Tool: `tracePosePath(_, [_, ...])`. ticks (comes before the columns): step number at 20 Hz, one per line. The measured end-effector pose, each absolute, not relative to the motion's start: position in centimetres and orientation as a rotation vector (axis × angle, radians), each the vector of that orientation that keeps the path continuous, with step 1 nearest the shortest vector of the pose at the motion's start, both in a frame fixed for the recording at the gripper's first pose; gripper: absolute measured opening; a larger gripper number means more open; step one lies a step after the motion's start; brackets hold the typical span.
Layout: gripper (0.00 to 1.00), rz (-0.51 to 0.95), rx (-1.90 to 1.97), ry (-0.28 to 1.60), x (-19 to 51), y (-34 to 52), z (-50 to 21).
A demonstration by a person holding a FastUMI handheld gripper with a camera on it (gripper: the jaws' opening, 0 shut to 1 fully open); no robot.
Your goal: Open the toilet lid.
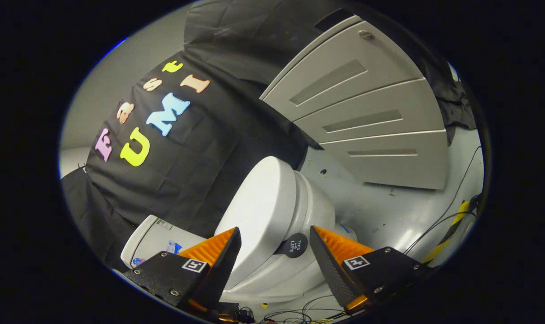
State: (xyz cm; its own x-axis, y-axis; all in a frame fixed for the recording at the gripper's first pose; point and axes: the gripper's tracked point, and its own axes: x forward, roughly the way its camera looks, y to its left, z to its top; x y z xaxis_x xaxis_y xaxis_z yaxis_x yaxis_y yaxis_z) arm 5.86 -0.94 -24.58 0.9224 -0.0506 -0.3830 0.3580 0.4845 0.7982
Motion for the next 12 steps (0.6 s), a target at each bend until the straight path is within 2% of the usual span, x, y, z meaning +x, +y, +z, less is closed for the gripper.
tracePosePath(8, [0.94, -0.24, 1.239, 0.385, 6.4, 0.1, -29.0])
tracePosePath(9, [0.91, -0.245, 1.252, 0.381, 6.8, 0.1, -29.3])
tracePosePath(12, [0.7, -0.265, 1.263, 0.403, 7.2, 0.2, -30.8])
